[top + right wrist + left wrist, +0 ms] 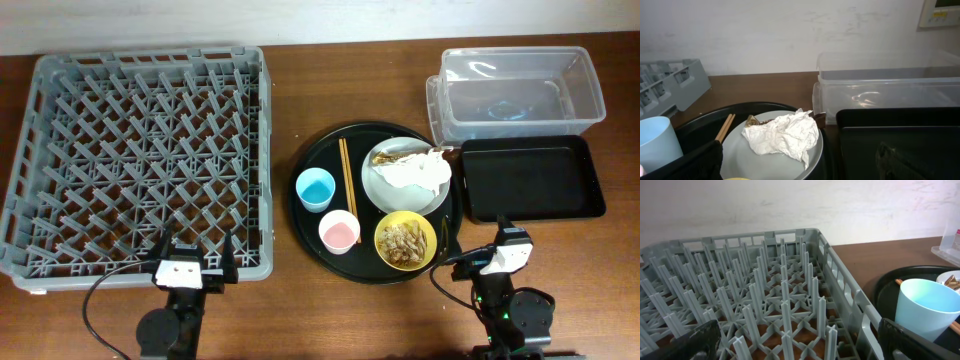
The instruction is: Sort waste into correct bins and load items into the dishwasher rack
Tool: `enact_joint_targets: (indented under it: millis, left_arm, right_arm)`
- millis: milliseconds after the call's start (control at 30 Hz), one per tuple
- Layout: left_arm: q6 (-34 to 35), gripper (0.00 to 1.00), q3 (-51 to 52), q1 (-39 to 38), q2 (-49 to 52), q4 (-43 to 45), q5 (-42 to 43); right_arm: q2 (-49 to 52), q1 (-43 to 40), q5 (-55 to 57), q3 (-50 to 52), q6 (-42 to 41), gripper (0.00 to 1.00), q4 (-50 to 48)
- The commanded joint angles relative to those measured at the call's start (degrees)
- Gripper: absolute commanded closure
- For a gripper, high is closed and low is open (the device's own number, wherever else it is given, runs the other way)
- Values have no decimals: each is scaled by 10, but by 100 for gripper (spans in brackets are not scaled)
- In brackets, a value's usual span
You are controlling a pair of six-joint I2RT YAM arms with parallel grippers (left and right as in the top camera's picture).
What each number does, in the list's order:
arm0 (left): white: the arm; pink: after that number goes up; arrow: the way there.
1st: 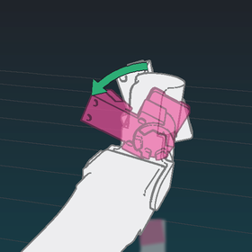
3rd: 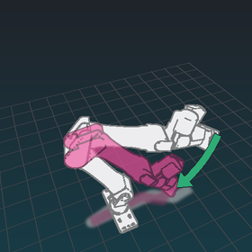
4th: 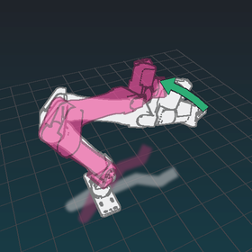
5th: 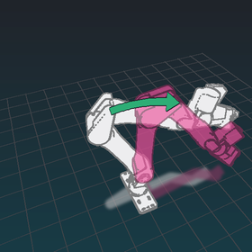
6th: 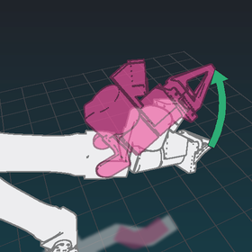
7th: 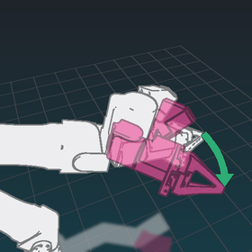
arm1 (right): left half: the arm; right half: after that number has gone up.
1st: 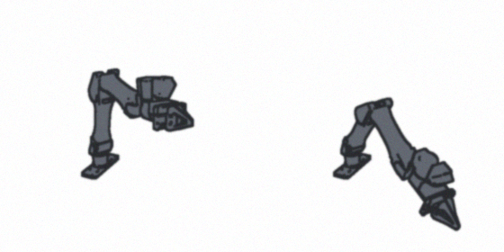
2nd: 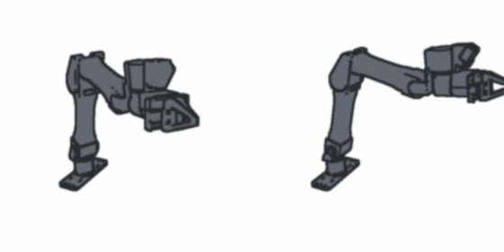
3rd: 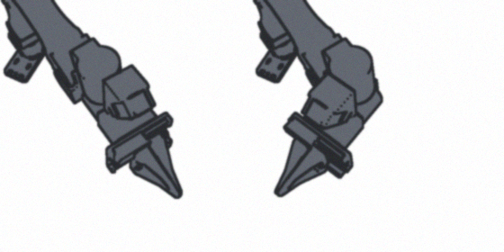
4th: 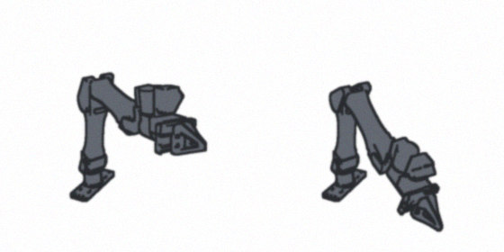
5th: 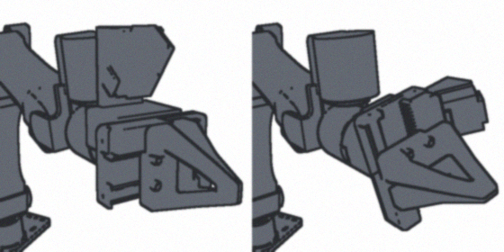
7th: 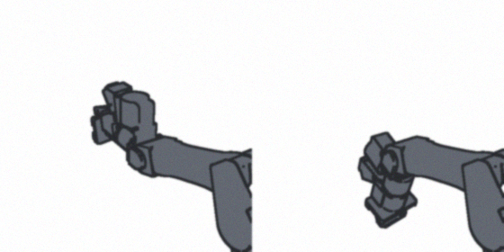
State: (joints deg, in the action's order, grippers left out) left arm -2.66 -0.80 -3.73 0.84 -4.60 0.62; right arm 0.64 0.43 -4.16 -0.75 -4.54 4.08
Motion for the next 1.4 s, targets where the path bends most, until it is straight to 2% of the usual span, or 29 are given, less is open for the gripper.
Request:
enact_joint_targets:
  millis: [0,833,1033,1100,1200,1300,1367]
  left_arm:
    - [-9,0,3,1,-5,-2,-4]
    - [-9,0,3,1,-5,-2,-4]
    - [-9,0,3,1,-5,-2,-4]
    - [-9,0,3,1,-5,-2,-4]
    - [-9,0,3,1,-5,-2,-4]
    - [-9,0,3,1,-5,-2,-4]
    - [-9,0,3,1,-5,-2,-4]
  right_arm:
    - [-1,3,3,4,-2,1,1]
    - [-1,3,13,4,-4,2,1]
    - [-1,3,-40,-11,-2,2,-81]
    - [11,3,-43,-50,-2,2,-69]
    - [75,3,-42,-161,-1,1,-2]
    - [223,3,-79,-337,-2,2,118]
    - [295,3,-96,-416,-2,2,175]
